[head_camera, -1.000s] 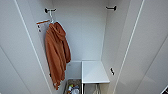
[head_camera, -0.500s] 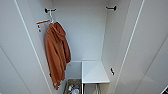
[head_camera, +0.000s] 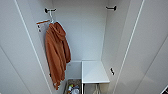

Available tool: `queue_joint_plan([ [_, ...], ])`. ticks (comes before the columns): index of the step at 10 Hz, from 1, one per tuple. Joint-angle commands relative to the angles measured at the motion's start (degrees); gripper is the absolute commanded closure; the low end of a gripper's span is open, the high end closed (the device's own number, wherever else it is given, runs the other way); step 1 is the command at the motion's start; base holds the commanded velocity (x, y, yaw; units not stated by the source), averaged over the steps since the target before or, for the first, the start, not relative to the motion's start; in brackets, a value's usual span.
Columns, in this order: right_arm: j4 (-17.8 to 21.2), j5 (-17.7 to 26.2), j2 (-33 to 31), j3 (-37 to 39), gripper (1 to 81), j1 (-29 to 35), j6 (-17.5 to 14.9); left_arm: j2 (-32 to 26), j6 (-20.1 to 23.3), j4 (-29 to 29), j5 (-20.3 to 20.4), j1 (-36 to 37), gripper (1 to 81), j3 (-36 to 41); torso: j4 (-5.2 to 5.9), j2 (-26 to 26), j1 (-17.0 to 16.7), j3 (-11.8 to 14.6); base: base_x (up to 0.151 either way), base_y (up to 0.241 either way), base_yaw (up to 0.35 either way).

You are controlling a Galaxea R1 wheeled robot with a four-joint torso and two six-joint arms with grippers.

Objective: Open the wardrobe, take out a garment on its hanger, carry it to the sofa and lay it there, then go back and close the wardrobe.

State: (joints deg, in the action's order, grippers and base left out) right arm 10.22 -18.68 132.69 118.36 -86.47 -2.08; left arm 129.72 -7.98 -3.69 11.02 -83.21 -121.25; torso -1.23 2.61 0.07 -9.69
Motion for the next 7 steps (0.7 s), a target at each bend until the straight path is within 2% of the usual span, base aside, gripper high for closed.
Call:
queue_joint_plan([
  [1,4.90,-4.00,-6.10,0.98,1.0,7.22,1.28,-13.24,-9.68,1.14,9.64,3.79,1.0,1.89,0.00,0.00,0.00,0.00,0.000,0.000,0.000],
  [2,5.34,-4.00,-6.27,3.88,1.0,9.76,4.10,-14.83,-11.08,1.14,9.46,5.63,1.0,1.01,0.00,0.00,0.00,0.00,0.000,0.000,0.000],
  [4,5.25,-3.12,-5.92,9.94,1.0,14.77,13.31,-16.76,-15.46,1.50,8.24,10.38,1.0,-2.14,0.00,0.00,0.02,0.00,0.000,0.000,0.000],
  [5,5.25,-2.52,-6.18,11.44,1.0,17.41,16.82,-17.38,-19.41,1.23,4.82,13.62,1.0,-3.89,0.00,0.00,0.02,0.00,0.000,0.000,0.000],
  [6,5.25,-0.24,-6.63,13.10,1.0,19.96,22.25,-17.30,-21.80,1.06,1.92,16.88,1.0,-6.10,0.00,0.00,0.02,-0.02,0.000,0.000,0.000],
  [7,4.90,2.23,-7.58,14.26,1.0,22.59,29.92,-17.21,-22.34,1.49,-0.64,20.13,1.0,-6.55,0.00,0.00,0.02,-0.02,0.000,0.000,0.000],
])
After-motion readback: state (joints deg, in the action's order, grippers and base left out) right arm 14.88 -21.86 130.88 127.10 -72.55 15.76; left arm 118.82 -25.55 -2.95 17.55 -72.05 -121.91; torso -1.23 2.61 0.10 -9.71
